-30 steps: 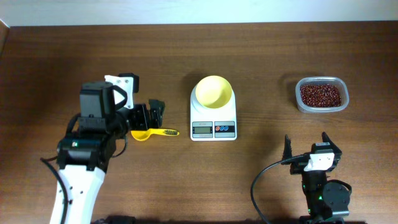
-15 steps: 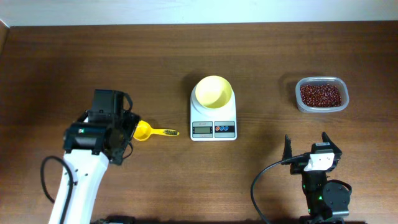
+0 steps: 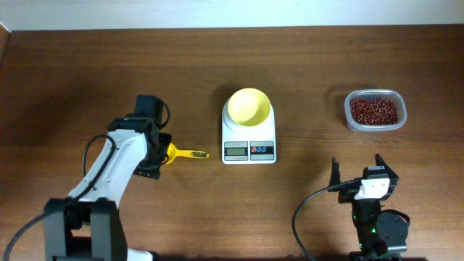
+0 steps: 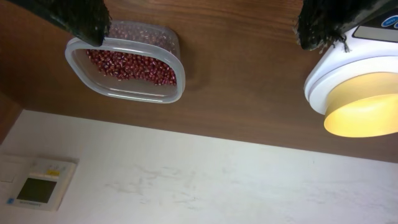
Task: Scoop item into bowl and weigh 50g on scale
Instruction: 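Close the left gripper on the yellow scoop's cup rim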
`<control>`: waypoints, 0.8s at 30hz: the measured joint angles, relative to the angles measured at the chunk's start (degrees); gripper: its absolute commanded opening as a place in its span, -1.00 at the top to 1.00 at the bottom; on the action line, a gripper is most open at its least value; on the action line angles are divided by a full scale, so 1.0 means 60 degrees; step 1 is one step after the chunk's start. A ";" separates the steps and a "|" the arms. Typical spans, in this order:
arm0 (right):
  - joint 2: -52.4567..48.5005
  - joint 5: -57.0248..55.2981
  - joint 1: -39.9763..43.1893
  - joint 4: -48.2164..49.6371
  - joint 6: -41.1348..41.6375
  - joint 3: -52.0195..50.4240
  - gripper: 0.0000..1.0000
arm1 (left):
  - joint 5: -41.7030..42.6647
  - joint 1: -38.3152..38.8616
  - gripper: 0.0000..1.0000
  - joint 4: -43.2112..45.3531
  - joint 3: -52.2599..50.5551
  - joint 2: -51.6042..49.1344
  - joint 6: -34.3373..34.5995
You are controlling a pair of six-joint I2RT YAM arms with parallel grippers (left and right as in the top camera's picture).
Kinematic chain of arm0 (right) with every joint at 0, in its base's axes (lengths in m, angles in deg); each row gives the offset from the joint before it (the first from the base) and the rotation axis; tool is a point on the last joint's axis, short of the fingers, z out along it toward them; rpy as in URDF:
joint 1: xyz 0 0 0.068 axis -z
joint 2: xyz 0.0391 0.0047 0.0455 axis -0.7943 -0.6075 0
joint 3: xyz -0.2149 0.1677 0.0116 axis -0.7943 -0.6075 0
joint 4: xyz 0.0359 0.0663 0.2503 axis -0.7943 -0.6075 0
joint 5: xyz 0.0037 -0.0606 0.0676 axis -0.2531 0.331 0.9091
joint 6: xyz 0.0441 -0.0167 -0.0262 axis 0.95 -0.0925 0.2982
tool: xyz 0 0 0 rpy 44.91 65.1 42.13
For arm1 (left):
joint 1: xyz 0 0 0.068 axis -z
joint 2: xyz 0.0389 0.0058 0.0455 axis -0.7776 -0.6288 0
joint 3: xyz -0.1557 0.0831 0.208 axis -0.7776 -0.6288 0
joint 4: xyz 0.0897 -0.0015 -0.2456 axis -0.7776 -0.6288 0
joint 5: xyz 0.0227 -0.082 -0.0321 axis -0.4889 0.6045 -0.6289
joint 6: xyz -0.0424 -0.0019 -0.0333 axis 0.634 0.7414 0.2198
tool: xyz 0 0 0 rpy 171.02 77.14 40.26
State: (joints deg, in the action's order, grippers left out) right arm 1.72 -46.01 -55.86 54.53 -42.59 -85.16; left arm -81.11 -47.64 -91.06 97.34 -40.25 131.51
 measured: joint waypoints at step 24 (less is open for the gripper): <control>0.0000 0.0000 0.0000 0.0000 0.0000 0.0000 -0.97 | 0.0044 0.0051 0.33 0.0820 -0.0022 -0.1413 0.0066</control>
State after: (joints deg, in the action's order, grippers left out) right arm 1.72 -46.01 -55.86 54.53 -42.59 -85.16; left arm -80.84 -47.33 -86.14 97.21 -48.73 131.90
